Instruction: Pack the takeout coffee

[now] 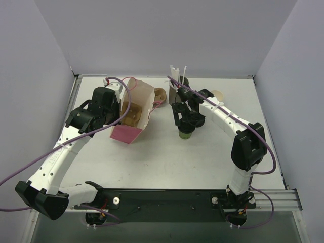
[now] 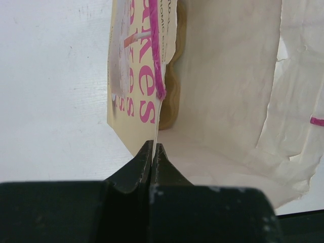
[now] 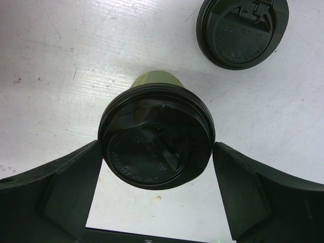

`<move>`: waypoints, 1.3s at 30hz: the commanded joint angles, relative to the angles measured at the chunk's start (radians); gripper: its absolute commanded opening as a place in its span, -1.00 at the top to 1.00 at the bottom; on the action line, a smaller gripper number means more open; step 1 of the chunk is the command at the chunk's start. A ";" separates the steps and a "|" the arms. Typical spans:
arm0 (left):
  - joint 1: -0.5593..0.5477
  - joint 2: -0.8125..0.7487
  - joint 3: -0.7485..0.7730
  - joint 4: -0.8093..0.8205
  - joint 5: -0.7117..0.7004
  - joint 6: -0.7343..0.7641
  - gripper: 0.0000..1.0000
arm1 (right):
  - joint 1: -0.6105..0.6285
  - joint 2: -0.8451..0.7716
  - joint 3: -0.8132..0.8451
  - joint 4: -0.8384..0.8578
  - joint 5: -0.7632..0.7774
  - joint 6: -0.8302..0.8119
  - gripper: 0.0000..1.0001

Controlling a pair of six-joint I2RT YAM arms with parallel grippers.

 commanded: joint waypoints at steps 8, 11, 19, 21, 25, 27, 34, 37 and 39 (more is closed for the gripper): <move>0.008 -0.020 0.035 0.050 -0.010 -0.006 1.00 | 0.024 -0.040 -0.018 -0.039 0.005 0.017 -0.52; 0.008 -0.019 0.035 0.050 -0.010 -0.004 1.00 | 0.027 -0.040 -0.023 -0.044 0.010 0.023 -0.52; 0.008 -0.018 0.046 0.060 -0.044 0.034 1.00 | -0.071 -0.110 -0.020 -0.047 -0.102 0.089 -0.30; 0.008 -0.016 0.057 0.074 -0.027 0.069 1.00 | -0.099 -0.129 -0.007 -0.048 -0.145 0.101 -0.23; 0.008 -0.023 0.067 0.091 0.004 0.091 1.00 | -0.152 -0.187 0.013 -0.048 -0.205 0.134 -0.19; 0.007 -0.027 0.069 0.094 0.019 0.105 1.00 | -0.192 -0.213 0.023 -0.048 -0.223 0.161 -0.18; -0.005 -0.024 0.096 0.122 0.077 0.154 1.00 | -0.264 -0.299 0.182 -0.050 -0.272 0.209 -0.17; -0.045 0.006 0.121 0.090 0.059 0.175 1.00 | -0.264 -0.319 0.252 -0.045 -0.281 0.233 -0.16; -0.120 0.045 0.153 0.056 -0.001 0.198 1.00 | -0.263 -0.330 0.273 -0.022 -0.272 0.243 -0.16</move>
